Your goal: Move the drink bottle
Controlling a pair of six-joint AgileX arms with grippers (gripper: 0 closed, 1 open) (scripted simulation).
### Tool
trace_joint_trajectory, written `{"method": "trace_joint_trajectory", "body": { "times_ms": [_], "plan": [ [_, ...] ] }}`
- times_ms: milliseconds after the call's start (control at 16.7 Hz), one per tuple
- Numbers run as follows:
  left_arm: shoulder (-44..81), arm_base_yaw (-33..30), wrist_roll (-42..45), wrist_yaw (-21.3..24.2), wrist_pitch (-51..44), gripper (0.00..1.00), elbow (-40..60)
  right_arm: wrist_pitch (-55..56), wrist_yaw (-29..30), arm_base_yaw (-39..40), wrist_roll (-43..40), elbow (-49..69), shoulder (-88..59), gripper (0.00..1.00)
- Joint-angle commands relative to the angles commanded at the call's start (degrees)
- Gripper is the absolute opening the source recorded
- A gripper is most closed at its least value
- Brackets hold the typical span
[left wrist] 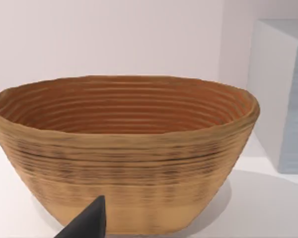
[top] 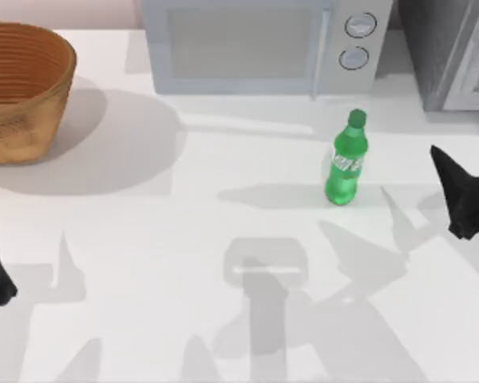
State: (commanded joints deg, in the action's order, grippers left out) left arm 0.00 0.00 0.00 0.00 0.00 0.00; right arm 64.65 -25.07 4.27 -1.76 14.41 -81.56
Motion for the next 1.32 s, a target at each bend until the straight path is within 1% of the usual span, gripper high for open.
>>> {"method": "trace_joint_trajectory", "body": {
  "times_ms": [300,540,660,1020,1320],
  "plan": [
    [0.0,0.0,0.0,0.0,0.0,1.0,0.0,19.26,-7.44,1.27,-0.98,4.08,-26.57,1.0],
    [0.0,0.0,0.0,0.0,0.0,1.0,0.0,28.38,-10.9,1.81,-1.52,6.1,-38.53,1.0],
    [0.0,0.0,0.0,0.0,0.0,1.0,0.0,30.21,-11.59,1.9,-1.63,6.53,-40.84,1.0],
    [0.0,0.0,0.0,0.0,0.0,1.0,0.0,30.17,-11.51,1.77,-1.62,6.52,-41.03,1.0],
    [0.0,0.0,0.0,0.0,0.0,1.0,0.0,25.59,-7.59,5.98,-1.11,14.46,-43.91,1.0]
  ]
}}
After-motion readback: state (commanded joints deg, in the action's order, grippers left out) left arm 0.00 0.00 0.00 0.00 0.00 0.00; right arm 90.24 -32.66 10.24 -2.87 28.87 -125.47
